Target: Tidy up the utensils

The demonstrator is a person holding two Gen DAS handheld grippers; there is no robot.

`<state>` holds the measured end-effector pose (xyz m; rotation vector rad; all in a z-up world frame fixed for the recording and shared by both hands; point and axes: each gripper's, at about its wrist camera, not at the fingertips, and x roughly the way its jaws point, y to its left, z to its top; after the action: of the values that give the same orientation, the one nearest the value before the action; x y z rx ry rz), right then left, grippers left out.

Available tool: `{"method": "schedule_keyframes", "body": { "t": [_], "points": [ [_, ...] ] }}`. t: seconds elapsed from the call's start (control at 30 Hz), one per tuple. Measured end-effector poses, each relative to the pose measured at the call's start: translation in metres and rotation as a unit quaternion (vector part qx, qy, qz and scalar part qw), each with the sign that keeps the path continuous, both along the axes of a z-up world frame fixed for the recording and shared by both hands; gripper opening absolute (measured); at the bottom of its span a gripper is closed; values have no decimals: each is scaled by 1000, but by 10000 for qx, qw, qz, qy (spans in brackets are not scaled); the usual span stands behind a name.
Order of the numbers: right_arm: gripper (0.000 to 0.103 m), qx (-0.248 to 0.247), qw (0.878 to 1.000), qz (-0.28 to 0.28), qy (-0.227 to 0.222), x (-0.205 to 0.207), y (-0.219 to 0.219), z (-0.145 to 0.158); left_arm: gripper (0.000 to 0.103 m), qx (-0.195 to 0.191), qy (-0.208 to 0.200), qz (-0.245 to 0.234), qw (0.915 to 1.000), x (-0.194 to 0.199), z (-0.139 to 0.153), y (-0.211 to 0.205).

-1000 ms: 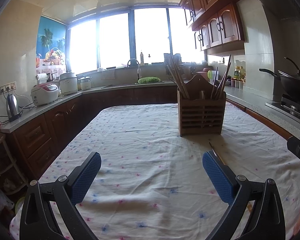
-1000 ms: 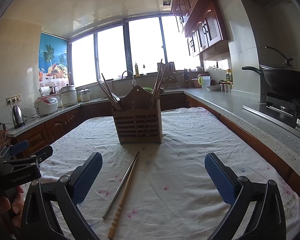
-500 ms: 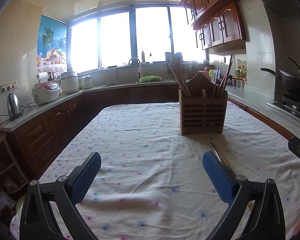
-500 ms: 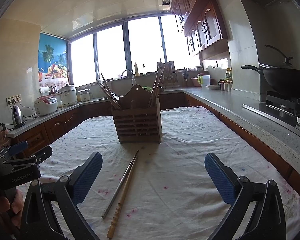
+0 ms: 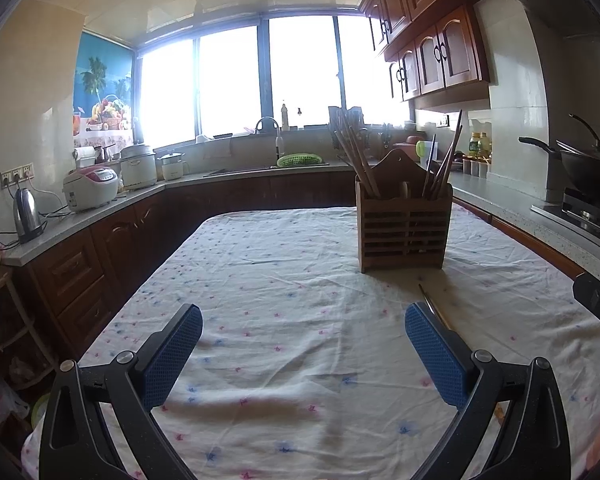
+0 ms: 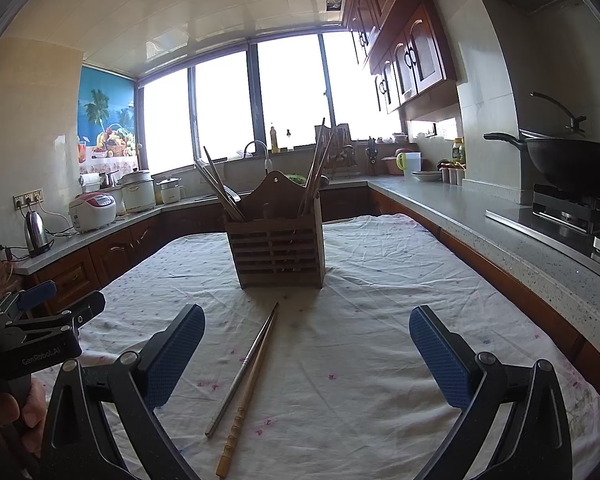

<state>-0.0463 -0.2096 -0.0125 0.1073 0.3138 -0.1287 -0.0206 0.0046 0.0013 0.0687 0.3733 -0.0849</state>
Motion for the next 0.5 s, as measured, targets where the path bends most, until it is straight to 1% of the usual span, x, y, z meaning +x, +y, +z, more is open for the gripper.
{"method": "schedule_keyframes", "body": {
  "t": [0.5],
  "points": [
    [103, 9, 10000, 21, -2, 0, 2, 1, 102, 52, -52, -16, 10000, -6, 2, -8]
  ]
}}
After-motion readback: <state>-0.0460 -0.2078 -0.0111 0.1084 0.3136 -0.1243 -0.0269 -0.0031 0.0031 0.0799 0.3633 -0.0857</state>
